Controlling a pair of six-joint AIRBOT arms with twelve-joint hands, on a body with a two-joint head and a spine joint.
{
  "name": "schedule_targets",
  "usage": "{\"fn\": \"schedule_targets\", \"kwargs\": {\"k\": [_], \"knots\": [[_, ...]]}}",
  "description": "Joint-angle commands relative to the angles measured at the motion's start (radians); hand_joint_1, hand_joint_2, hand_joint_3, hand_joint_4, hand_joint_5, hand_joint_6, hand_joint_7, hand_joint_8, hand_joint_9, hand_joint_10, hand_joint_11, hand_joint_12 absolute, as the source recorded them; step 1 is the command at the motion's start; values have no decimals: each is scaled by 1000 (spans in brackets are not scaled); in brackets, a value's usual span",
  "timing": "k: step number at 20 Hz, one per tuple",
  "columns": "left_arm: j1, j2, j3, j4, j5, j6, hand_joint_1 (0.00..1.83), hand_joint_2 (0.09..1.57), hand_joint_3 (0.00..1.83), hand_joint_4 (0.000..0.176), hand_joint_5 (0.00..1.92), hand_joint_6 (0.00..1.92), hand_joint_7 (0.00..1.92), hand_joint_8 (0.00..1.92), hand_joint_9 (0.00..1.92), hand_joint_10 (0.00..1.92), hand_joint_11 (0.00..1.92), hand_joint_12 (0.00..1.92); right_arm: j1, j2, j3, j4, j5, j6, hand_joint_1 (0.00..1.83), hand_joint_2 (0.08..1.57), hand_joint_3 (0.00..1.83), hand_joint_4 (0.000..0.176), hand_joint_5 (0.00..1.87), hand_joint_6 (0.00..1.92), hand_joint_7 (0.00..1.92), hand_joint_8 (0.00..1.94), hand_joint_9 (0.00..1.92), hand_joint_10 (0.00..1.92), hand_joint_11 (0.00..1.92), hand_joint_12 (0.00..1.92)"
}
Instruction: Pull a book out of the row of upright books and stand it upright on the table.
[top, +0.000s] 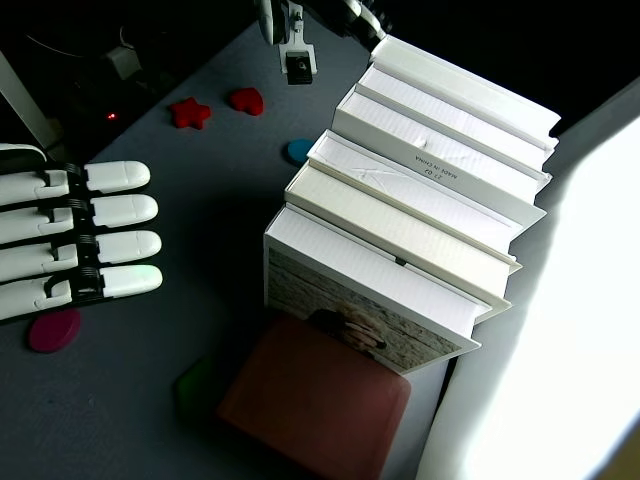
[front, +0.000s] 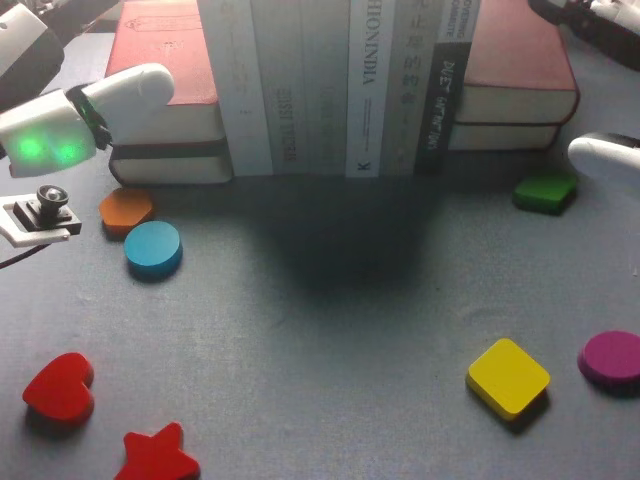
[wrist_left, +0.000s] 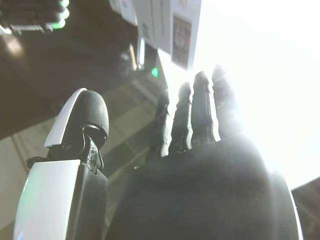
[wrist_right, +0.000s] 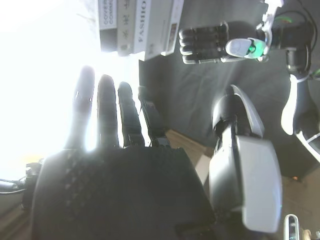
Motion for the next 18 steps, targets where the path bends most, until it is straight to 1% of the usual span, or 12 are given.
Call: {"fn": "schedule_targets", "kwargs": {"k": [1,3,4,5,8,9,11,12,13,15,16,18], "knots": [[-6,0,3,-20,-115,-11,342,1381,16,11,124,5,0,0,0,0,0,0,15,9,-3,30,120,1,449,1320,35,0,0,0,0,0,0,0,0,0],[-1,-1,3,-23,-116,-12,331,1386,8,0,121,3,0,0,0,0,0,0,16,10,-2,30,120,1,473,1324,23,0,0,0,0,0,0,0,0,0],[1,-1,3,-27,-117,-12,342,1384,5,0,126,4,0,0,0,0,0,0,20,10,-1,30,120,1,498,1325,19,0,0,0,0,0,0,0,0,0],[3,-2,3,-28,-117,-12,288,1389,6,14,110,3,0,0,0,0,0,0,26,10,1,30,120,0,502,1323,16,0,0,0,0,0,0,0,0,0],[6,-2,5,-27,-106,-12,277,1391,7,18,109,3,0,0,0,0,0,0,63,5,11,30,102,-10,506,1330,18,0,0,0,0,0,0,0,0,0],[12,-2,5,-28,-105,-12,276,1399,10,7,98,0,0,0,0,0,0,0,92,-5,22,22,77,-12,516,1353,28,0,0,0,0,0,0,0,0,0],[24,-1,5,-33,-106,-12,312,1395,2,0,120,6,0,0,0,0,0,0,151,-24,45,-4,21,-12,630,1378,19,0,0,0,0,0,0,0,0,0],[29,0,5,-37,-105,-12,314,1395,2,0,121,5,0,0,0,0,0,0,187,-38,59,-22,-12,-12,606,1383,16,0,0,0,0,0,0,0,0,0],[34,0,5,-41,-104,-12,301,1401,3,5,116,2,0,0,0,0,0,0,217,-51,71,-39,-41,-12,545,1382,12,0,0,0,0,0,0,0,0,0],[53,0,5,-57,-107,-12,262,1412,6,4,106,1,0,0,0,0,0,0,281,-88,104,-73,-110,-13,496,1395,14,0,0,0,0,0,0,0,0,0],[59,0,5,-62,-110,-13,285,1410,3,0,121,6,0,0,0,0,0,0,316,-108,123,-94,-151,-13,474,1396,11,0,0,0,0,0,0,0,0,0],[61,0,4,-64,-113,-13,351,1396,0,0,152,12,12,3,0,0,0,0,383,-142,151,-128,-222,-13,387,1398,8,0,11,4,0,0,0,0,0,0]]}}
